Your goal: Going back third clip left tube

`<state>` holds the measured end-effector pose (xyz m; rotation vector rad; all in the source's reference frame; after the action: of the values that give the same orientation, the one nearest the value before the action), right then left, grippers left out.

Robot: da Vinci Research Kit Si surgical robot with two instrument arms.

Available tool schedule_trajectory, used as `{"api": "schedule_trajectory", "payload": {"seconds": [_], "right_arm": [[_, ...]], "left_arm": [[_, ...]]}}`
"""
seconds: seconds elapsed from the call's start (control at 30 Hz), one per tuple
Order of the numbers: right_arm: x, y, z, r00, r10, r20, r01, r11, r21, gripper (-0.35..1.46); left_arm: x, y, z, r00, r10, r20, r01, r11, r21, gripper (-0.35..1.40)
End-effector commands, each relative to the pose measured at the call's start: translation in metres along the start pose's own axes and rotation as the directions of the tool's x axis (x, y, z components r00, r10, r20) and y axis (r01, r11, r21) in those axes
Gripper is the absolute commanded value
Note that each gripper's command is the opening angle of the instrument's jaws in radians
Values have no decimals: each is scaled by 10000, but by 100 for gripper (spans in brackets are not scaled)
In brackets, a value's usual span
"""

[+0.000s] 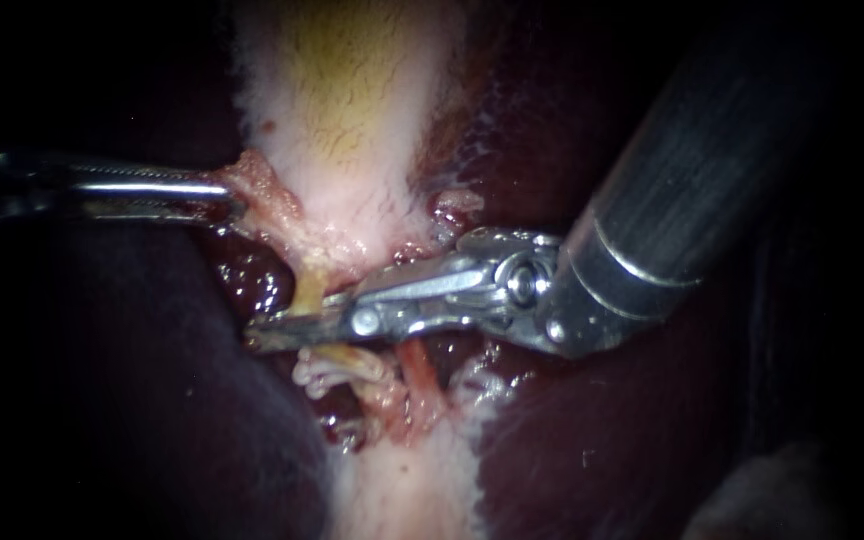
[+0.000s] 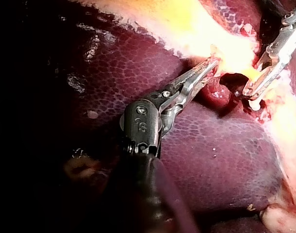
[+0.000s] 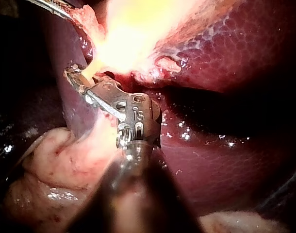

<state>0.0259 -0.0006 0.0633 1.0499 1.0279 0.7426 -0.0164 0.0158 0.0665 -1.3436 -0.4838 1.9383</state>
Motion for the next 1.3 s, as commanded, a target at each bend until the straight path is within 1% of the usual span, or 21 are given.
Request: {"api": "schedule_trajectory", "payload": {"seconds": [0.03,0.07,0.1,0.13,0.2,0.3,0.33,0.47,0.5,0.6,0.7,0.73,0.83,0.93,1.07,1.17,1.2,1.3], "right_arm": [[-2,1,1,10000,-25,2,25,9995,316,-35],[-4,2,2,10000,-51,-26,53,9985,551,-22],[-7,2,5,9997,-91,-248,110,9969,776,1],[-8,3,7,9992,-111,-396,147,9957,911,13],[-9,5,14,9983,-133,-562,192,9942,1063,37],[-8,4,21,9972,-128,-739,190,9963,841,48],[-7,4,21,9965,-124,-825,193,9964,829,48],[-8,8,21,9958,-189,-899,263,9963,821,48],[-9,10,21,9950,-310,-944,382,9964,756,48],[-11,20,22,9882,-1037,-1123,1098,9927,495,48],[-14,32,22,9742,-1877,-1256,1896,9818,34,49],[-15,37,22,9670,-2176,-1327,2173,9760,-172,49],[-18,49,19,9482,-2879,-1344,2848,9576,-424,50],[-21,57,14,9307,-3401,-1350,3341,9403,-653,50],[-24,62,7,9120,-3865,-1377,3758,9215,-978,50],[-26,63,2,9058,-3998,-1403,3859,9152,-1160,50],[-27,64,0,9014,-4098,-1399,3949,9105,-1223,50],[-30,66,-7,8944,-4255,-1376,4103,9032,-1263,50]], "left_arm": [[0,0,0,10000,0,-3,0,10000,-2,-35],[0,0,-1,10000,0,-3,0,10000,-2,-35],[0,0,-1,10000,0,-3,0,10000,-2,-35],[0,0,0,10000,1,-3,-1,10000,-2,-35],[0,0,0,10000,1,-3,-1,10000,-2,-35],[0,0,-1,10000,2,-3,-2,10000,-2,-35],[0,0,-1,10000,3,-3,-3,10000,-2,-35],[-1,0,-1,10000,5,-3,-5,10000,1,-35],[-1,0,0,10000,5,-4,-5,10000,2,-35],[-1,0,0,10000,7,-4,-7,10000,5,-35],[-2,0,0,10000,11,-5,-11,10000,8,-35],[-2,0,1,10000,13,-6,-13,10000,9,-35],[-3,0,1,10000,18,-7,-18,10000,13,-35],[-3,0,1,10000,19,-7,-19,10000,12,-35],[-3,-1,1,10000,20,-7,-20,10000,11,-35],[-4,-1,1,10000,23,-7,-23,10000,12,-35],[-4,-1,1,10000,23,-7,-23,10000,12,-35],[-4,-1,1,10000,25,-7,-25,10000,14,-35]]}}
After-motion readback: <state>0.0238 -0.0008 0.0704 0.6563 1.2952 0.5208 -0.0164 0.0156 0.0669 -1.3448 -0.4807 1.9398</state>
